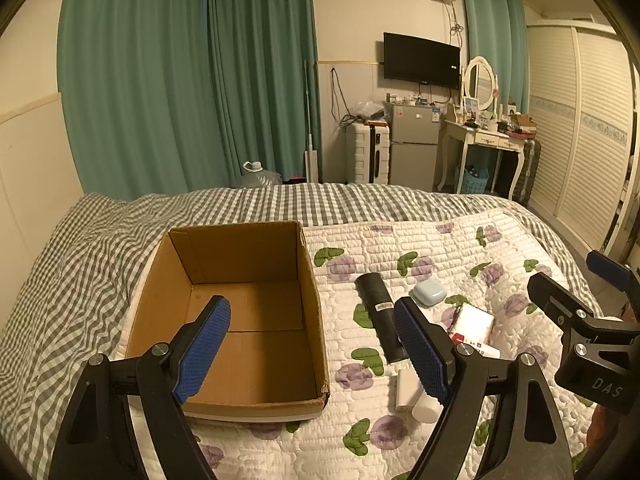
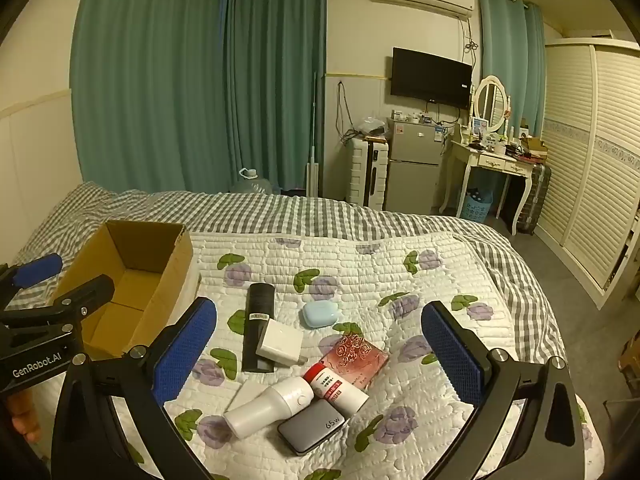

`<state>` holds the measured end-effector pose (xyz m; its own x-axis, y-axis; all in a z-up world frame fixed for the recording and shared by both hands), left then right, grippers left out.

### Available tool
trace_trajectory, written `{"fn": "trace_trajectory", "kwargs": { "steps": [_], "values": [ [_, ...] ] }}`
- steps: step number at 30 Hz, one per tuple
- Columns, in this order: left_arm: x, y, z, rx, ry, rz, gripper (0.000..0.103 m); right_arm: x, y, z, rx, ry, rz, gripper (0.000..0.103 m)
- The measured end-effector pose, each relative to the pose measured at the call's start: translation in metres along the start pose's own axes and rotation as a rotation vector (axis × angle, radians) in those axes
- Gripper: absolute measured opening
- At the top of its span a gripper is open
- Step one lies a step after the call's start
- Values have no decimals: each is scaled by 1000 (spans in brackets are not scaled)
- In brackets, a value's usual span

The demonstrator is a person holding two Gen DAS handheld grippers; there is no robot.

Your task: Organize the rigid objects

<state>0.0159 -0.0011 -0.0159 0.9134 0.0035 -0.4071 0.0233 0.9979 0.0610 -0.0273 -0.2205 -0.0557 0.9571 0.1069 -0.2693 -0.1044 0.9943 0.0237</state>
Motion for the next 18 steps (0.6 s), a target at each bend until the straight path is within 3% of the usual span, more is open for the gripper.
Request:
{"fn": "trace_trajectory", "kwargs": {
  "steps": [18],
  "values": [
    [0, -3, -3, 6, -11, 1, 86, 0, 0, -1, -7, -2, -3, 103]
  ]
}}
Point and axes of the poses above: each gripper's, at about its wrist camera, not at the fingertips, and x roughly the way its jaws point, y to its left, z to its top, the point moved 2 cm from there along x, roughly the way its jaws point, and after that the axes turned 10 degrees about -y, right-handed, at the moved point
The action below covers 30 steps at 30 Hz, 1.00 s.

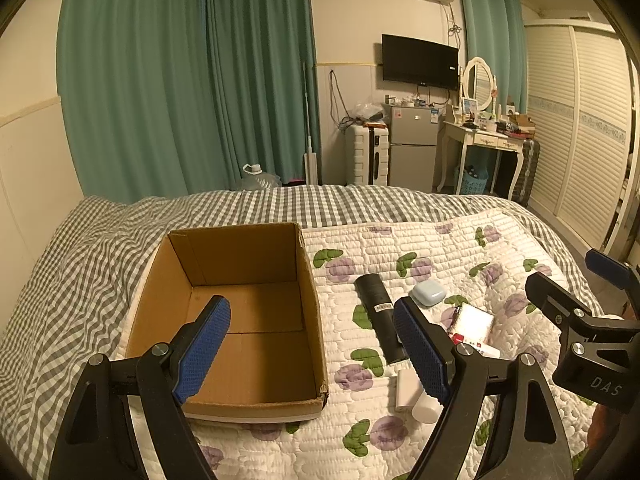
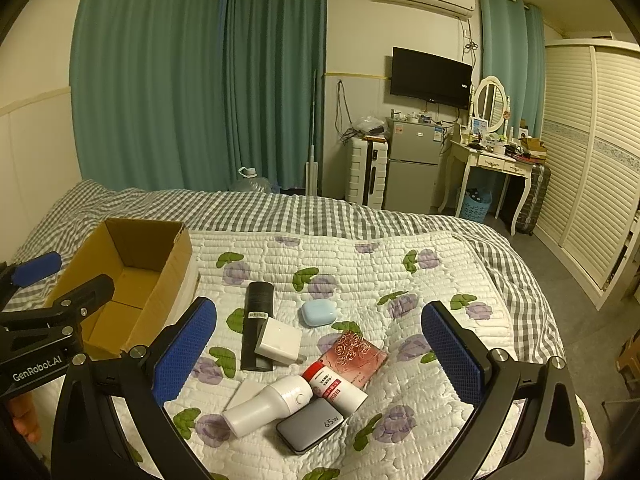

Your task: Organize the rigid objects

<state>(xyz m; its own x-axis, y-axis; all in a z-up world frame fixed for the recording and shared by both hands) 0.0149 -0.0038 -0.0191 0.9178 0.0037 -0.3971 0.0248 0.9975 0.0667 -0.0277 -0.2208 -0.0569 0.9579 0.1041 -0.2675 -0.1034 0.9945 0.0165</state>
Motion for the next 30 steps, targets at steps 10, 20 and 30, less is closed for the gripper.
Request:
{"fn": "trace_trajectory", "kwargs": {
  "steps": [10, 20, 30],
  "values": [
    [0, 0, 0, 0, -1, -1, 86, 1, 1, 0, -3, 1, 0, 103],
    [0, 0, 0, -1, 2, 0, 86, 1, 1, 0, -3, 1, -1, 103],
    [0, 0, -2, -2, 1, 0, 86, 1, 2, 0, -4, 2, -1, 103]
  ]
}}
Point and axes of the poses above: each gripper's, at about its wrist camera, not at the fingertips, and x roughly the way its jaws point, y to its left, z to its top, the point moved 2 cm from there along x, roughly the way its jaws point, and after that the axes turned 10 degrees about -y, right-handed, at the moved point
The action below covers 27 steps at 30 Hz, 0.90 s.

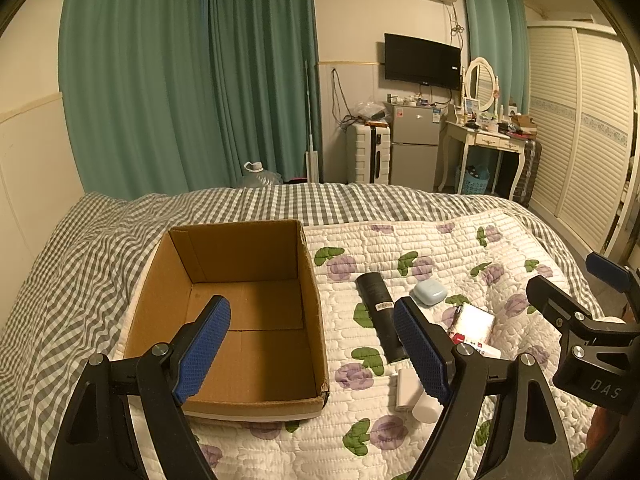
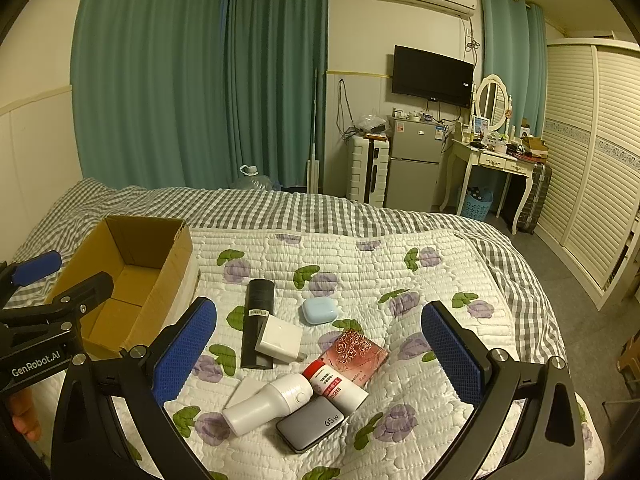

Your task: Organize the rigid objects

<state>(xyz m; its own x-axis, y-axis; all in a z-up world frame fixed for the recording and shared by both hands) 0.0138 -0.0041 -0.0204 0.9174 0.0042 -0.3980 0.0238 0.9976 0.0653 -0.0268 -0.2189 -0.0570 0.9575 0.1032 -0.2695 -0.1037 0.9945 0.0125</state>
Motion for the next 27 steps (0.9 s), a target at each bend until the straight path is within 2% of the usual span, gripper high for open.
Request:
{"fn": "trace_trajectory", "kwargs": {
  "steps": [17, 27],
  "values": [
    [-6, -1, 6, -4, -13, -11, 86, -4, -2, 0, 1, -8, 0, 103],
    [-19, -13, 19, 11, -41, -41, 86, -10, -11, 15, -46, 0, -4, 103]
  ]
}}
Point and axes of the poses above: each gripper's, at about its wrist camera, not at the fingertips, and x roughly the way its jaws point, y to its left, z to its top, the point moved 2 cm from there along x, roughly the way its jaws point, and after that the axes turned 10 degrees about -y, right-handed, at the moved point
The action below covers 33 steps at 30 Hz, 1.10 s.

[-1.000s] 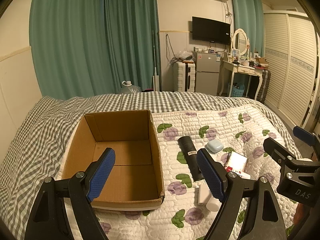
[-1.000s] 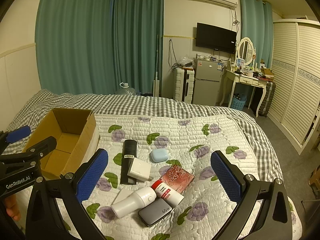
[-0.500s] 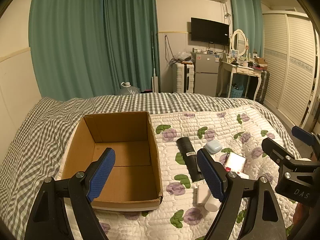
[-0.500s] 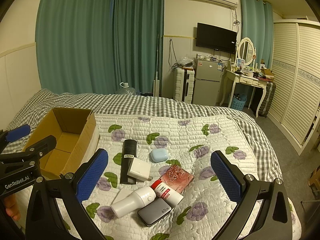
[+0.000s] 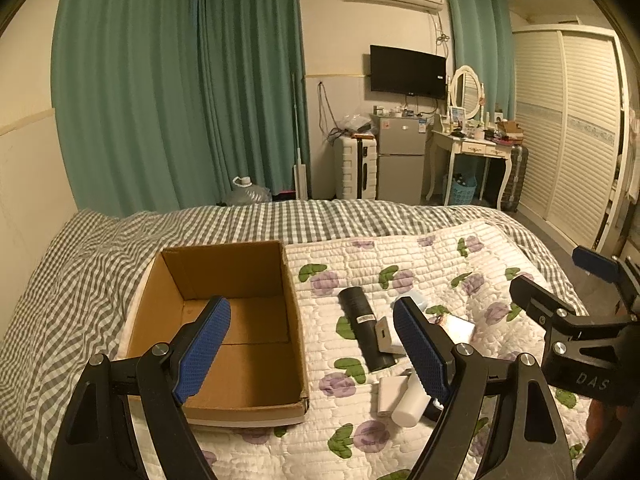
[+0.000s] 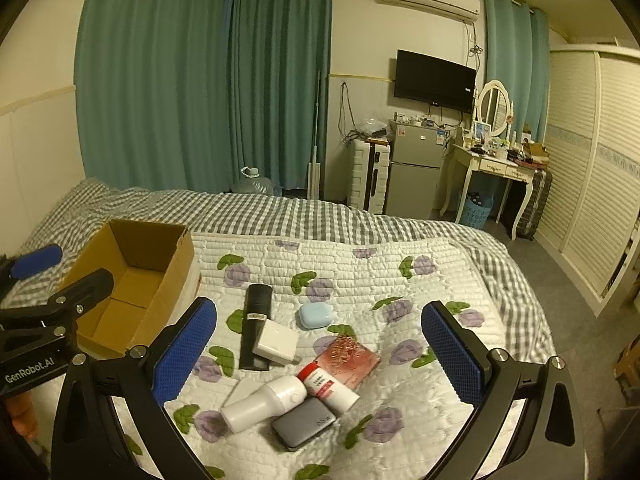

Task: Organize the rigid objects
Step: 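Grasp the white hair dryer with the left tool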

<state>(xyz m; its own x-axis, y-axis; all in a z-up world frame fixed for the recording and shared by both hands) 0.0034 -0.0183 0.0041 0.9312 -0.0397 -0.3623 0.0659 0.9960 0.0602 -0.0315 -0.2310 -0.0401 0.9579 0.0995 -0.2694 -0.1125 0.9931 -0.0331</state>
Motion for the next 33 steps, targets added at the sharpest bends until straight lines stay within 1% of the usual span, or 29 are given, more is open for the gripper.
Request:
{"fn": "trace_trajectory", "kwargs": {
  "steps": [4, 7, 10, 17, 21, 25, 26, 27, 28, 29, 30, 33],
  "values": [
    [5, -10, -3, 2, 21, -7, 86, 1, -17, 4, -26, 17, -16, 103],
    [15, -24, -13, 19, 57, -29, 86, 6, -30, -1, -69, 44, -16, 103],
    [31, -40, -32, 44, 113, -49, 85, 22, -40, -17, -115, 100, -13, 103],
    [72, -80, -90, 100, 285, -122, 83, 69, -43, -62, -120, 265, 73, 102],
    [94, -102, -115, 150, 345, -162, 83, 78, -44, -69, -105, 290, 93, 102],
    [109, -112, -126, 178, 378, -193, 81, 83, -46, -72, -87, 318, 98, 102],
    [110, -114, -127, 178, 380, -205, 79, 84, -47, -73, -83, 322, 98, 102],
    [112, -116, -128, 176, 389, -227, 71, 85, -48, -74, -79, 326, 99, 102],
    [114, -118, -131, 169, 400, -250, 55, 87, -48, -74, -76, 330, 97, 102],
    [116, -118, -132, 149, 406, -284, 48, 87, -48, -75, -75, 334, 95, 102],
    [116, -118, -132, 134, 413, -307, 44, 88, -48, -76, -75, 338, 95, 102],
    [115, -117, -130, 136, 412, -325, 42, 88, -47, -77, -78, 343, 89, 102]
  ]
}}
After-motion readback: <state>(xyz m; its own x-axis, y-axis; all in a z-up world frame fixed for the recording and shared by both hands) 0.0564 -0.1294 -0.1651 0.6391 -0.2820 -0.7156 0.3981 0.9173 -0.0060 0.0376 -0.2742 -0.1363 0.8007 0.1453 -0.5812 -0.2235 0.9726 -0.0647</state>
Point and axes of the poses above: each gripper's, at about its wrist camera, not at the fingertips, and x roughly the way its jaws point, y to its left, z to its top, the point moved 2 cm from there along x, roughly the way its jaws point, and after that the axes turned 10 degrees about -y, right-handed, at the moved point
